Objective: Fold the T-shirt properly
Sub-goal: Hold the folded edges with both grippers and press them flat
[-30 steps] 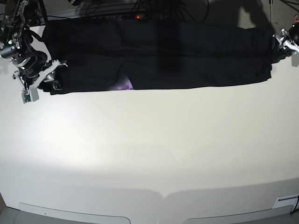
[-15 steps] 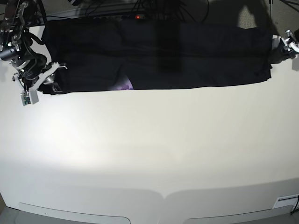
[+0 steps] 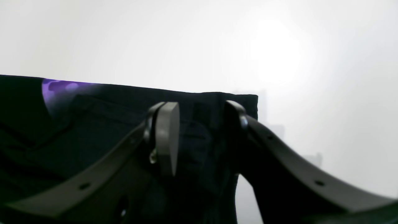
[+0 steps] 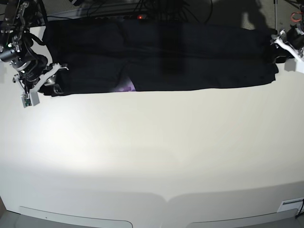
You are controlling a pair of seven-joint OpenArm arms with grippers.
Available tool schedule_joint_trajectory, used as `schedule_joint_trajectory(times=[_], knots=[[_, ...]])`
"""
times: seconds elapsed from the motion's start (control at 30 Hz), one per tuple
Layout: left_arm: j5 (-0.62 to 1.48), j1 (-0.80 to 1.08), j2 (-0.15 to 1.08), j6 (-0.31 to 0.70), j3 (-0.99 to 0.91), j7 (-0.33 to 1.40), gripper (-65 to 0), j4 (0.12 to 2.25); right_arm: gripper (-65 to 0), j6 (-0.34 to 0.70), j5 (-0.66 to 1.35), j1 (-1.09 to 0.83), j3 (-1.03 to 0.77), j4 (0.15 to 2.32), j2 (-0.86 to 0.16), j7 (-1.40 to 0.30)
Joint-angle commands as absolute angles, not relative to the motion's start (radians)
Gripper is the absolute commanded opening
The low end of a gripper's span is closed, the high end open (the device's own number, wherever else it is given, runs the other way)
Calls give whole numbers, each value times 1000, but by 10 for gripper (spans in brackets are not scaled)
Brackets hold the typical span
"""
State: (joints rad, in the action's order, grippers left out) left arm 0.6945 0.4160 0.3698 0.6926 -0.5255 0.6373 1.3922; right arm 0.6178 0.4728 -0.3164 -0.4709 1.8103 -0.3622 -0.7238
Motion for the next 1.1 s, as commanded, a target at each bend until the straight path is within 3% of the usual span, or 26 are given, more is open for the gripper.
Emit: schedule_joint_trajectory(times=[0.0, 0.27, 0.57, 1.07], knots=[[676, 418, 384, 698, -534, 627, -336, 1404, -404, 622, 482, -311, -477, 1828, -377, -707], [690, 415, 388, 698, -535, 608, -336, 1404, -404, 622, 482, -311, -477, 1828, -376, -716], [869, 416, 479, 698, -536, 645, -336, 1404, -404, 622, 482, -311, -477, 1828, -377, -724], [922, 416, 461, 698, -535, 702, -336, 1400, -404, 622, 482, -311, -477, 1828, -377, -723]])
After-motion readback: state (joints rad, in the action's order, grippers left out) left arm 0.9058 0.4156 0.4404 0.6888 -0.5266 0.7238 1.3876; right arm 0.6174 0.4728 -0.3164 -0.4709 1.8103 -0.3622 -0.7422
